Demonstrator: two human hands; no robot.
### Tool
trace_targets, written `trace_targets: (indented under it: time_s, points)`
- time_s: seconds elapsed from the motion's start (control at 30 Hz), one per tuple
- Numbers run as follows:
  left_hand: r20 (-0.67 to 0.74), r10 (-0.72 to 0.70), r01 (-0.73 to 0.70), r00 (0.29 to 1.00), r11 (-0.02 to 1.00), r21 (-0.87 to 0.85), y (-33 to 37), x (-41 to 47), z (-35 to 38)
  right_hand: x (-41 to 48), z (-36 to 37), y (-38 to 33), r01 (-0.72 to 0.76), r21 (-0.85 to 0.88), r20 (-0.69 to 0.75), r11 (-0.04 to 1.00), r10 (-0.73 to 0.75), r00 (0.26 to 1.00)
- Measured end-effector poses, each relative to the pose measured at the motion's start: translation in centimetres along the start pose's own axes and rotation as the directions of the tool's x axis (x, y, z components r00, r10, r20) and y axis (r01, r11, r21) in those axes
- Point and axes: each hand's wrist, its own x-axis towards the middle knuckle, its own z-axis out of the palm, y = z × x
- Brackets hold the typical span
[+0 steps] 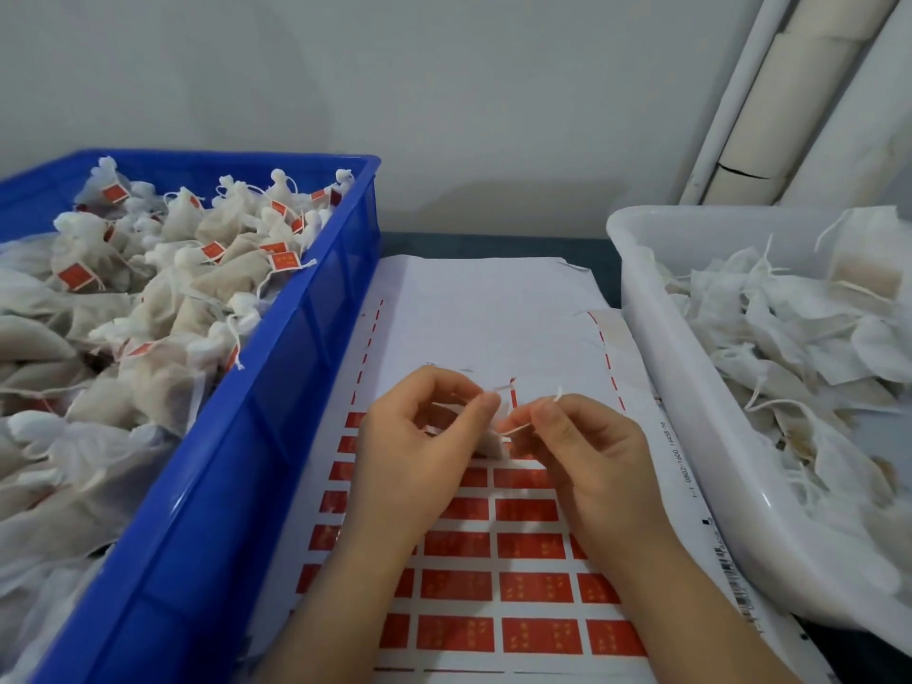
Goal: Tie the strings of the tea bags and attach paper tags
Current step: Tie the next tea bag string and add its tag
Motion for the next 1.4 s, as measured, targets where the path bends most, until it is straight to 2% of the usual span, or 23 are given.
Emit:
trace_targets:
  time_s: [0.13,0.23,0.3,0.37,0.53,0.7,0.83,1.03,1.23,1.4]
  points:
    - [0.102,0.018,-0.014,0.995,0.999,-0.044,-0.2,-0.1,0.1,0.3,-0.4,0.1,0.04,-0.095,-0.038,0.995,-0.044,0.998]
    - [0.25,0.091,-0.077,0.964,0.995,-0.064,0.3,-0.4,0.2,0.5,-0.8,0.2,0.066,-0.147,0.094,0.987,-0.052,0.994]
    - [0.233,0.118,-0.097,0.965,0.99,-0.1,0.2,-0.4,0.0,0.5,-0.7,0.1,0.053,-0.123,0.145,0.991,-0.035,0.989]
    - [0.199,0.136,-0.119,0.97,0.988,-0.095,0.0,-0.4,-0.1,0.5,-0.6,0.1,0.043,-0.136,0.135,0.99,-0.025,0.991]
    - [0.107,0.219,-0.23,0.97,0.967,0.109,-0.4,-0.2,0.1,0.7,-0.8,0.4,0.114,-0.26,0.14,0.959,-0.079,0.987]
    - [0.054,0.156,-0.164,0.986,0.962,0.216,-0.5,-0.3,0.0,0.3,-0.3,0.6,0.158,-0.302,0.091,0.94,-0.136,0.986]
    - [0.019,0.2,-0.195,0.98,0.928,0.317,-0.4,-0.4,0.0,-0.2,0.9,0.5,0.231,-0.388,0.095,0.893,-0.21,0.973]
    - [0.089,0.218,-0.235,0.972,0.874,0.424,-0.3,-0.5,0.0,-0.2,0.9,0.7,0.229,-0.373,-0.075,0.899,-0.275,0.958]
    - [0.108,0.191,-0.219,0.976,0.839,0.498,-0.3,-0.6,0.3,-0.1,0.9,1.0,0.301,-0.433,-0.029,0.85,-0.346,0.938]
    - [0.129,0.088,-0.133,0.988,0.906,0.403,-0.5,-1.0,1.1,-0.1,1.0,0.7,0.26,-0.35,-0.042,0.9,-0.292,0.955]
